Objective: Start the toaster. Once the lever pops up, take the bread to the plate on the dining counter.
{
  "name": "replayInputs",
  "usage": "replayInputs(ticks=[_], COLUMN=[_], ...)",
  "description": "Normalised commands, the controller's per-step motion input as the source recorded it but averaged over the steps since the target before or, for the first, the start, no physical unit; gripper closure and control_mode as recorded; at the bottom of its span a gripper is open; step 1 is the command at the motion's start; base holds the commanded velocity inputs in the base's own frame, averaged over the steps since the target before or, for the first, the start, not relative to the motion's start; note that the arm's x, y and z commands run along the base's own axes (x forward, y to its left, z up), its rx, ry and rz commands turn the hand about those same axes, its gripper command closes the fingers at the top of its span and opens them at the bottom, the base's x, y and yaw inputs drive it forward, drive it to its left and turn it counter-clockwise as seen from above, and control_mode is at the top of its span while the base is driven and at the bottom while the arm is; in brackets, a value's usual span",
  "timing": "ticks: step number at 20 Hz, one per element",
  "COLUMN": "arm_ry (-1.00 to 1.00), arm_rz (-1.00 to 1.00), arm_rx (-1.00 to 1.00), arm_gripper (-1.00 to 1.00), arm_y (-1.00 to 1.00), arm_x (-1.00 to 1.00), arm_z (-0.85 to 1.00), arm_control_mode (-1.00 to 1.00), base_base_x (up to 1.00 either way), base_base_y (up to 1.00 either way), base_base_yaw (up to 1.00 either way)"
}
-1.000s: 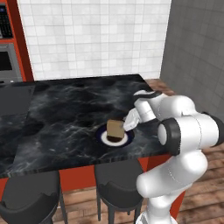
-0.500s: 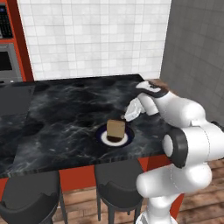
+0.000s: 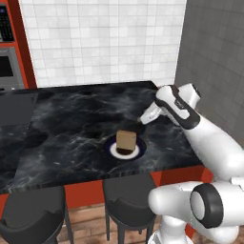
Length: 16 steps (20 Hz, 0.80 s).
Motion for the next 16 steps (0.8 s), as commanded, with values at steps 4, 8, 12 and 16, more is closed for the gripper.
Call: replayInputs(ticks=[4, 8, 12, 16], arm_ry=[0.08, 0.07, 0.08, 0.08], arm_rz=[-0.27, -0.26, -0.25, -0.23], arm_rx=[0.0, 0.0, 0.0, 0.0], arm_gripper=[-1.0, -1.0, -1.0, -1.0], arm_y=[0.0, 0.0, 0.0, -0.11], arm_x=[-0.93, -1.0, -0.98, -1.0], arm_z=[0.63, 0.51, 0.46, 0.51], arm_control_mode=[-1.0, -1.0, -1.0, -1.0], base_base_x=[0.0, 0.0, 0.0, 0.0], base_base_y=[0.0, 0.0, 0.0, 0.0], base_base_yaw=[0.0, 0.0, 0.0, 0.0])
